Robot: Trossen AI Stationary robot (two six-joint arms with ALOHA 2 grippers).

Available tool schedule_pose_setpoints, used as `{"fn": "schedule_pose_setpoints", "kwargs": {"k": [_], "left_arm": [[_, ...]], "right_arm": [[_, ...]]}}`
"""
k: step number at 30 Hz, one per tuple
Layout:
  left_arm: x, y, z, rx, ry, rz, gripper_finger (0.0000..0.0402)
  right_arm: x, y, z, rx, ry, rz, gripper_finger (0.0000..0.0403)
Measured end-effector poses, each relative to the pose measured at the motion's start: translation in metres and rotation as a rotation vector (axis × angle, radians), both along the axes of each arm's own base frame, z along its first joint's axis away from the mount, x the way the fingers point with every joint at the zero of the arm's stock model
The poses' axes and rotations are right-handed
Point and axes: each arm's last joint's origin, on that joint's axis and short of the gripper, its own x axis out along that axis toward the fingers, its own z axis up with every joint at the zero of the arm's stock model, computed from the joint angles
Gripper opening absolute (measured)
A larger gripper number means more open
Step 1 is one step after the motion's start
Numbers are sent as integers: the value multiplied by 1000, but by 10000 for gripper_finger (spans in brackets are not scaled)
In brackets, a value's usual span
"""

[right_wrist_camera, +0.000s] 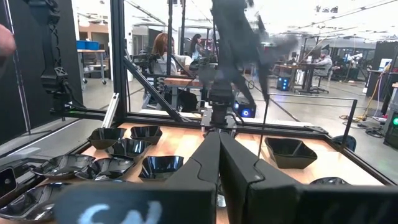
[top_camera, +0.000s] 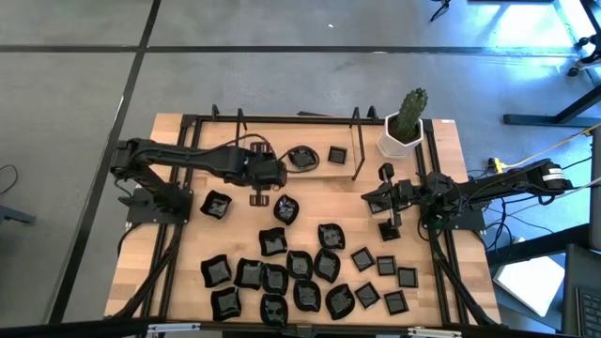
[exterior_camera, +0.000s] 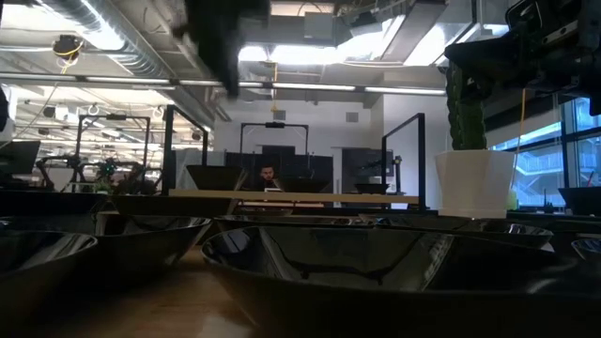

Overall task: Pick & Place Mini shaped plates
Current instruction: Stack the black leaf-shaped plate on top of the black leaf-shaped plate on the shelf

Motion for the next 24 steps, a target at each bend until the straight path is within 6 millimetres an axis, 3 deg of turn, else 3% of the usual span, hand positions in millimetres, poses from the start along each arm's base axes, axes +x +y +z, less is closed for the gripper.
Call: {"fn": "schedule_pose_setpoints", "kwargs": {"k": [3,7,9,12,17,24], "left_arm": [[-8,-34,50,-22,-110,-61,88],[-42,-76,112,-45,-273,-197,65],[-65,-91,134,-46,-366,-265,52],[-104,-99,149,-7,-464,-294,30],[-158,-78,126,84,-592,-116,4],[-195,-48,45,57,-821,-10,2]], "right_arm": [[0,0,0,0,0,0,10],[0,0,0,2,1,0,10],[0,0,0,2,2,0,10],[0,0,0,2,1,1,10],[0,0,0,4,2,1,10],[0,0,0,4,1,1,10]]}}
